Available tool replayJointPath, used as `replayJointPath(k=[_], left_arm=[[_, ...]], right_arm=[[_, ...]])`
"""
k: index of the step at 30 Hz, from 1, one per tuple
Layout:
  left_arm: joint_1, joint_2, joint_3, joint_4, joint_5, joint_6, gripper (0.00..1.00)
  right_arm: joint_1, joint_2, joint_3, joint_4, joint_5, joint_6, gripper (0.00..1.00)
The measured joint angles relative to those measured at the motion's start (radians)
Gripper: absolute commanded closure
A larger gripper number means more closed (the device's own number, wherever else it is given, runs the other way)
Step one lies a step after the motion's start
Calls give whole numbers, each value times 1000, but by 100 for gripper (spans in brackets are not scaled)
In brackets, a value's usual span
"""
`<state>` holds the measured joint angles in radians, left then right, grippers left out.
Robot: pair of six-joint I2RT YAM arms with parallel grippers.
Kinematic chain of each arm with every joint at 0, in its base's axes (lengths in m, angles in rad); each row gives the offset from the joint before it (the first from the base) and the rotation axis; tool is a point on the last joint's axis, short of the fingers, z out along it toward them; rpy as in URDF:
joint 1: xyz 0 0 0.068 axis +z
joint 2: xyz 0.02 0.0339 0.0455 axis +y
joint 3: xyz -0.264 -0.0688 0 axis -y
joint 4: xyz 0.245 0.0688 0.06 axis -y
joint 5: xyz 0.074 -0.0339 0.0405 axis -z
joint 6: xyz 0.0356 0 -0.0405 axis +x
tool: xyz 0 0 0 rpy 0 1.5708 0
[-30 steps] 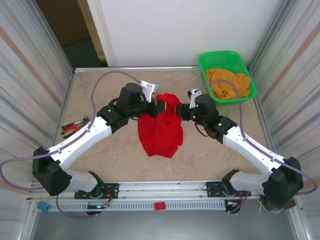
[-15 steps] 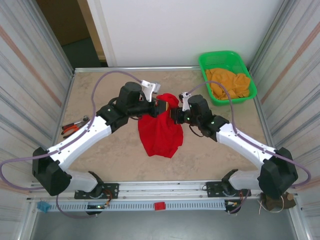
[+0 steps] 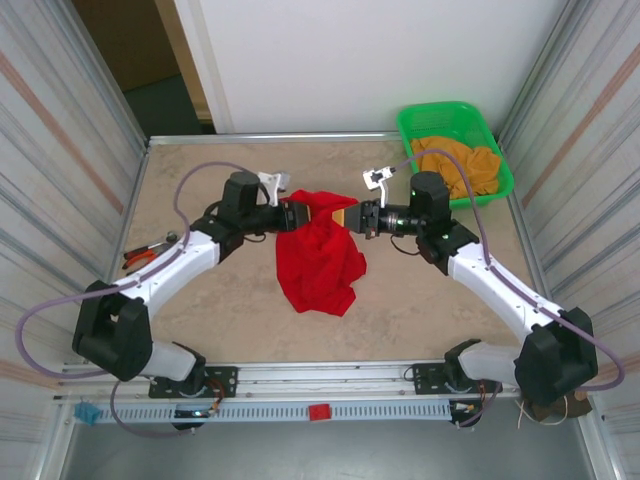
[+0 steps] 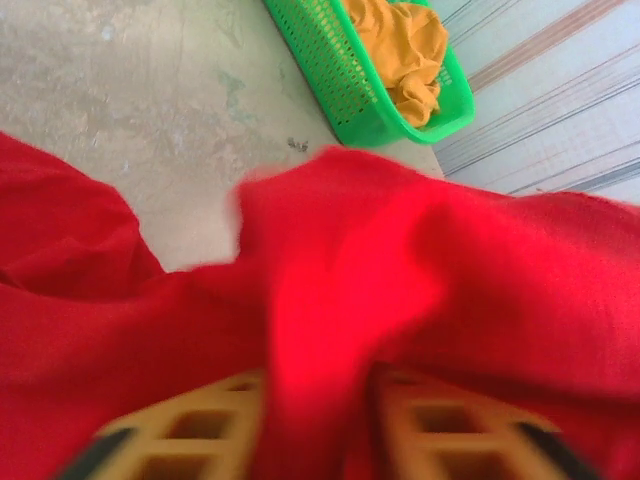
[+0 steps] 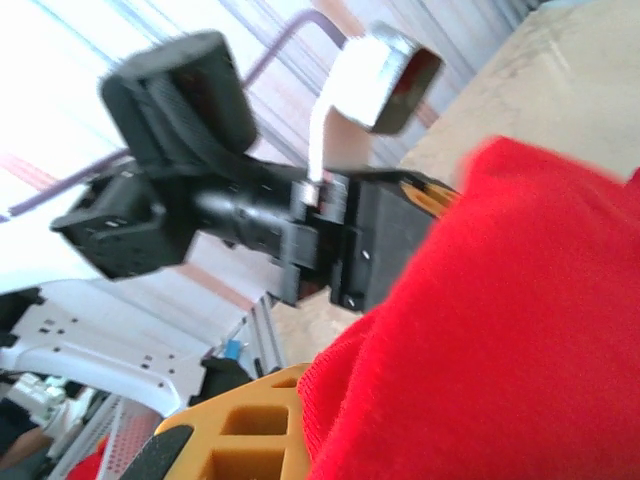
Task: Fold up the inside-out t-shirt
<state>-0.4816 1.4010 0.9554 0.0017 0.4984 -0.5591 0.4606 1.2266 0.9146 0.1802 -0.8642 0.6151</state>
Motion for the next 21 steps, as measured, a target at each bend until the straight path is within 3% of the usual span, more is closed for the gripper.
replayJointPath(k=[3, 10, 17, 21], left_arm=[[0, -31, -82, 50, -2, -21, 38], [-14, -197, -187, 167, -29, -66, 30], [-81, -249, -214, 232, -81, -93, 29], [-119, -192, -198, 236, -95, -93, 36]], right_arm=[[-22, 0, 0, 14, -29, 11, 100], [-31, 0, 0, 23, -31, 27, 100], [-31, 3, 0, 22, -26, 29, 100], [-29, 4, 0, 22, -26, 30, 100]])
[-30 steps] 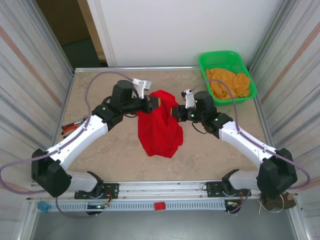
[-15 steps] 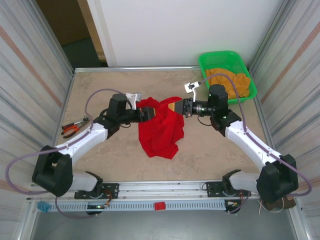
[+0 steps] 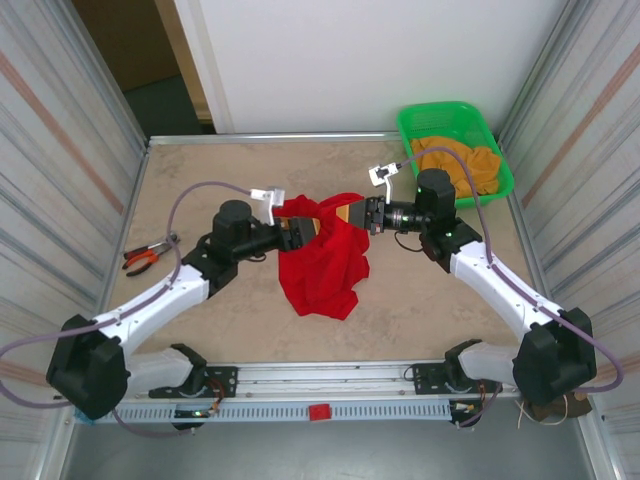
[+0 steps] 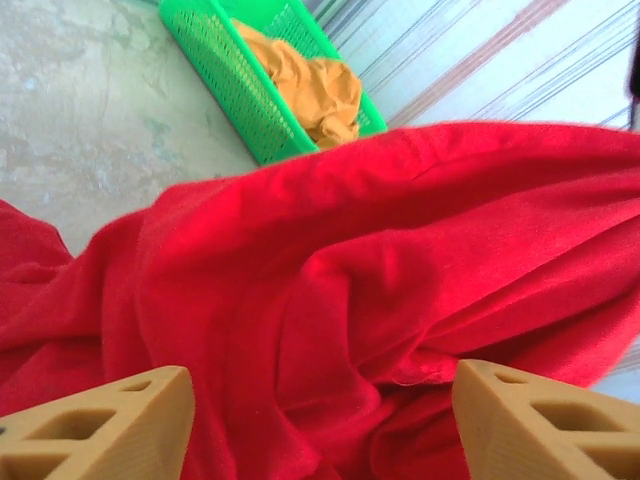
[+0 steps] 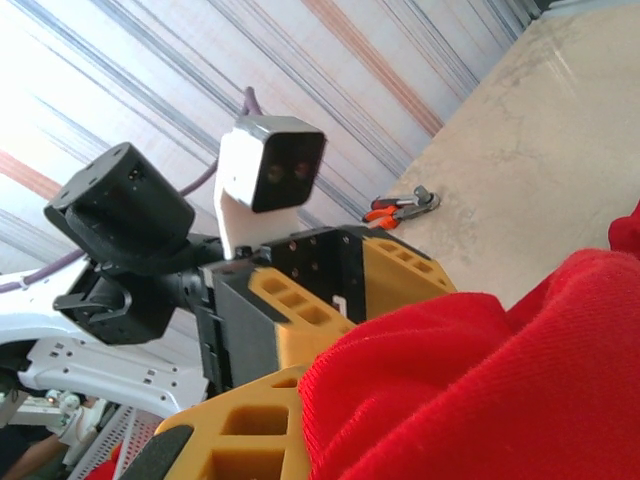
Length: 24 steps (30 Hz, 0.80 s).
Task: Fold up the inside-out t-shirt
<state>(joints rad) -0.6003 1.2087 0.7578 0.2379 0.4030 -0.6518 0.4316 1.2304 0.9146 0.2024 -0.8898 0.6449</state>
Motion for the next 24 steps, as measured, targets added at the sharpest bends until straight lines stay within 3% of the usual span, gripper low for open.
replayJointPath(k=[4, 5, 7, 8, 15, 16, 18, 19, 21, 24], left_arm=[[-18, 84, 26, 7, -8, -4, 52], [-20, 102, 33, 8, -8, -2, 61], [-24, 148, 60, 11, -6, 0, 91], [-26, 163, 71, 12, -3, 2, 100], [-21, 137, 140, -20, 33, 45, 100], [-13, 117, 142, -24, 51, 46, 100], [7, 80, 142, -17, 92, 43, 100], [20, 65, 142, -3, 121, 34, 100], [43, 50, 142, 34, 178, 11, 100], [69, 50, 141, 91, 241, -35, 100]], right_arm=[[0, 0, 0, 0, 3, 0, 100], [1, 0, 0, 0, 3, 1, 100], [1, 0, 0, 0, 3, 1, 100], [0, 0, -2, 0, 5, 1, 100], [-92, 17, -100, 24, 30, -1, 100], [-112, 37, -117, 31, 37, -1, 95], [-140, 98, -134, 35, 60, 1, 68], [-146, 139, -134, 34, 72, 3, 59], [-146, 199, -134, 25, 97, 4, 52], [-143, 201, -134, -22, 134, 5, 50]])
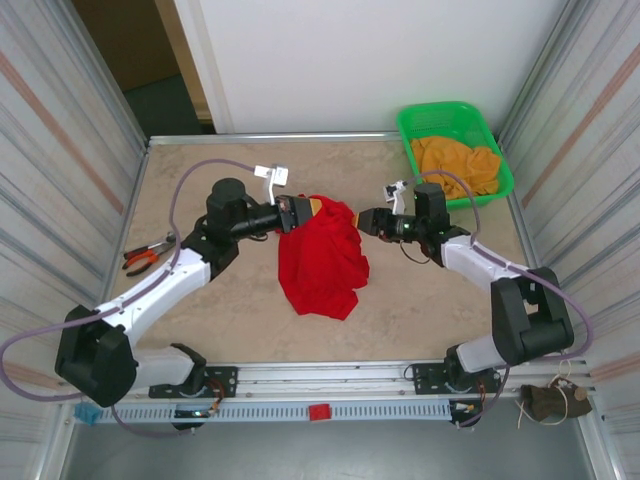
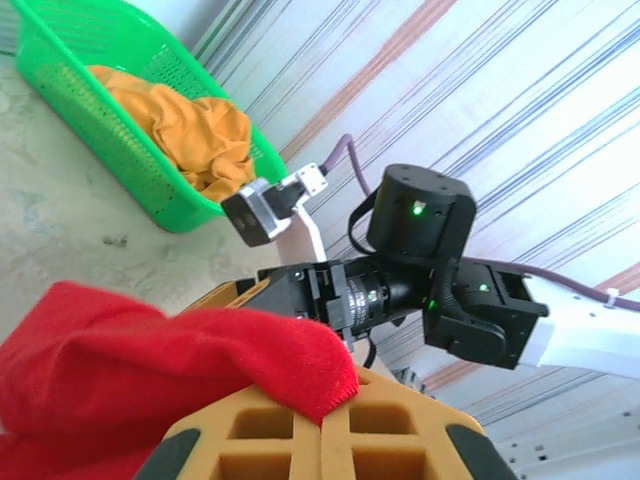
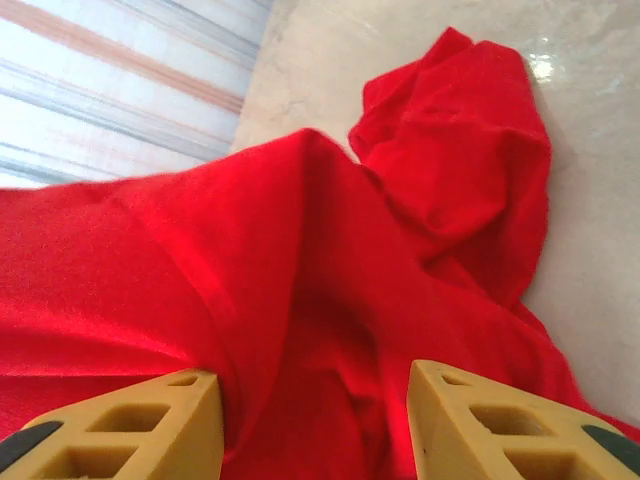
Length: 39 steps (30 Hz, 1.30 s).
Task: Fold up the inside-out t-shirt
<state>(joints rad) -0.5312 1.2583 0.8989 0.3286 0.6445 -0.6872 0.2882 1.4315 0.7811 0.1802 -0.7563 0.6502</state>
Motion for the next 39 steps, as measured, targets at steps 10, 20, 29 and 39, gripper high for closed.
replayJointPath(k=[10, 20, 29, 39], left_arm=[[11, 10, -10, 77, 55, -62, 100], [15, 25, -11, 89, 55, -78, 100], [15, 25, -26, 113, 55, -97, 100], [54, 35, -121, 134, -18, -106, 45]], right_arm=[[105, -386, 44, -229, 176, -57, 52], [268, -332, 151, -276, 274, -87, 55], [274, -210, 218, -272, 293, -106, 100], [260, -312, 305, -324, 249, -113, 100]])
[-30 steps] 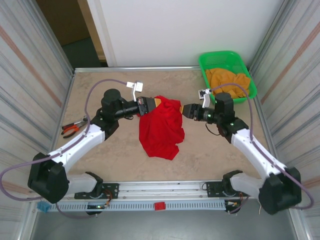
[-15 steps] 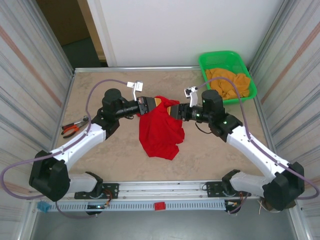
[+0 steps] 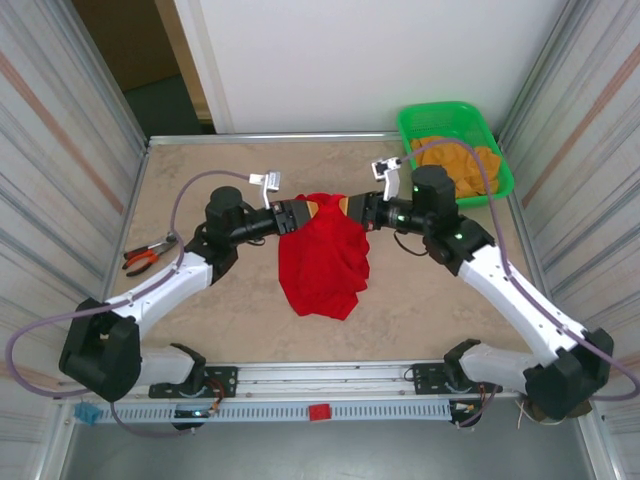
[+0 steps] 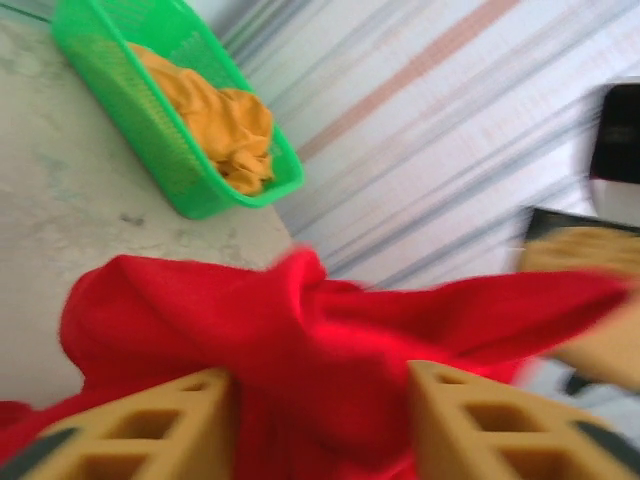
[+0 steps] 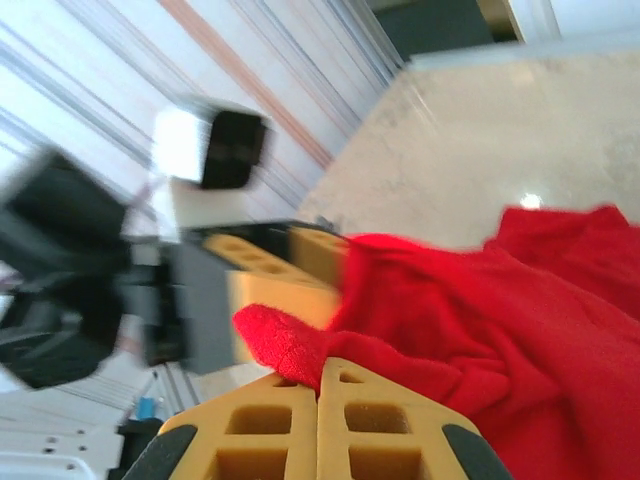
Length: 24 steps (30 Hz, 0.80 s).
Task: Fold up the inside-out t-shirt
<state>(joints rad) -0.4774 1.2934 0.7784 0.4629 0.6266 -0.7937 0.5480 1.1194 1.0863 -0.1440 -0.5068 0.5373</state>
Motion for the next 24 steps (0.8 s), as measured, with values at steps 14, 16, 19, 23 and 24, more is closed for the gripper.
replayJointPath(k=[14, 16, 19, 23, 24], left_arm=[[-24, -160, 88, -263, -105, 167, 29], [-29, -148, 129, -265, -105, 170, 28], [-61, -93, 170, -252, -109, 169, 28], [-129, -11, 183, -234, -104, 172, 27], [-145, 7, 183, -233, -104, 172, 28]], right_arm=[[-99, -38, -1, 65, -203, 0, 100], [-99, -38, -8, 68, -220, 0, 100], [-99, -38, -26, 72, -224, 0, 100], [-99, -37, -57, 76, -220, 1, 100], [-99, -35, -63, 76, -220, 1, 100]])
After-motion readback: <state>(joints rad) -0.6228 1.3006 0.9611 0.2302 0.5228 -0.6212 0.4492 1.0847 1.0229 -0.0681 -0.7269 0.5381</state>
